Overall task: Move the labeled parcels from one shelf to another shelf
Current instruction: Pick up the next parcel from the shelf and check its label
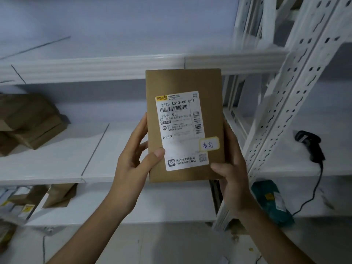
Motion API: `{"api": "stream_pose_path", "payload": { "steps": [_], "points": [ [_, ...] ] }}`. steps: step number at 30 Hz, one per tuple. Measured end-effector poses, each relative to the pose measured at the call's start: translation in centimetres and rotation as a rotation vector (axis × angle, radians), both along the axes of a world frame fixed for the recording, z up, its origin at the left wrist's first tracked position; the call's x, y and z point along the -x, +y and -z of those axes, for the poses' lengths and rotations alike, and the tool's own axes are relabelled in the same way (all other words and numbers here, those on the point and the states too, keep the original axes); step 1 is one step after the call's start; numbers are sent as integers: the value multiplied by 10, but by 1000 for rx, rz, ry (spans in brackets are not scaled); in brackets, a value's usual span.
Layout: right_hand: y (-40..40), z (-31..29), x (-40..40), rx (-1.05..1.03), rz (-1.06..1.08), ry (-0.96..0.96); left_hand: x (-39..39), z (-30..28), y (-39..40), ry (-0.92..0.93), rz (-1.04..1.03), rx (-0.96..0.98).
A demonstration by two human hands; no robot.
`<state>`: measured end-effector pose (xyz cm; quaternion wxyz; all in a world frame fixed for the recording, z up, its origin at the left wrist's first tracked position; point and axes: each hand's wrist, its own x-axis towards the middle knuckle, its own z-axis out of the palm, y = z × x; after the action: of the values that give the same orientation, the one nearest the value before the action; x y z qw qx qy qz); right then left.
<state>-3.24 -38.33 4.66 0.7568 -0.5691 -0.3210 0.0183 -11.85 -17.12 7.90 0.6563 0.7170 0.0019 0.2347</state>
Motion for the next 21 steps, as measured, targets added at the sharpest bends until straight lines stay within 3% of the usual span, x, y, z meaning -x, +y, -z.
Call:
{"api": "stream_pose_path", "payload": {
  "steps": [9,15,21],
  "points": [
    [73,-62,27,-76,-28,-131,34,-65,64,-129,-27,-27],
    [168,-99,74,-107,1,-176,87,-92,151,-206,-9,48],
    [271,-132,116,-136,59,-230,138,-117,244,-268,-21,-5]
  ]
}}
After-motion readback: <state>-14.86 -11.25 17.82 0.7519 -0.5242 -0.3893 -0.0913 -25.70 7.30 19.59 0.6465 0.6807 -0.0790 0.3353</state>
